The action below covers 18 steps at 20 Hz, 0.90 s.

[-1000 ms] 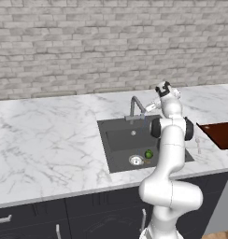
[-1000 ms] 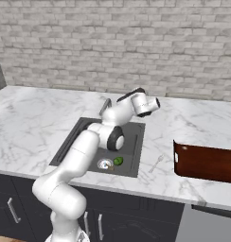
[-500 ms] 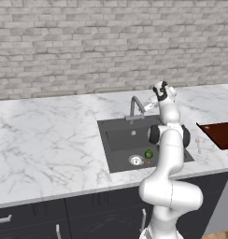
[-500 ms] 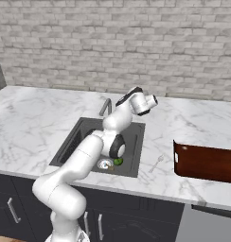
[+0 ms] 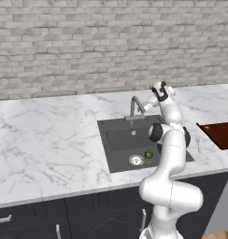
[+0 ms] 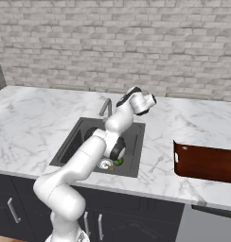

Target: Pick up all produce items and place them in the sink. Turn on the sink faucet to wash them. Then turn the sink off and put them in the tray.

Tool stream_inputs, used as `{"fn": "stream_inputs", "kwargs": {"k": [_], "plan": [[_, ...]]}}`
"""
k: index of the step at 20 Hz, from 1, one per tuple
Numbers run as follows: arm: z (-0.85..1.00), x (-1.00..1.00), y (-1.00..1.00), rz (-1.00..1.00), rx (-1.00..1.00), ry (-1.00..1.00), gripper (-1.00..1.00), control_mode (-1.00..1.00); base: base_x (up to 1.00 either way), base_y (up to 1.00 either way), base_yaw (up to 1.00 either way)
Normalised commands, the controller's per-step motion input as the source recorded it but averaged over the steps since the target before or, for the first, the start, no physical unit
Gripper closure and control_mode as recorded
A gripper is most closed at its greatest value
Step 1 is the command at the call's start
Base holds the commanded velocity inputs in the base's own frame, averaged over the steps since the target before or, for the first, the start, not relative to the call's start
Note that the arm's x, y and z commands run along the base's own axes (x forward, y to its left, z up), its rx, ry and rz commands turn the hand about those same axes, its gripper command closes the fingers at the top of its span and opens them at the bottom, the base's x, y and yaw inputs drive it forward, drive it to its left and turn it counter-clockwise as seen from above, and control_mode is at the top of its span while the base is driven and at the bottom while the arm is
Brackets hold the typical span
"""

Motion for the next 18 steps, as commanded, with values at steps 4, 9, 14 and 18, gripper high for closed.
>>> {"fn": "stream_inputs", "kwargs": {"k": [4, 9, 14, 18], "plan": [[0.21, 0.00, -0.26, 0.00, 0.00, 0.00, -1.00, -1.00, 0.00, 0.00, 0.00], [0.37, -0.01, -0.33, 0.00, 0.00, 0.00, -1.00, -1.00, 0.00, 0.00, 0.00], [0.40, -0.12, -0.31, 0.00, 0.00, 0.00, -1.00, -1.00, 0.00, 0.00, 0.00], [0.38, -0.35, -0.29, 0.00, 0.00, -0.01, -1.00, -1.00, 0.00, 0.00, 0.00]]}}
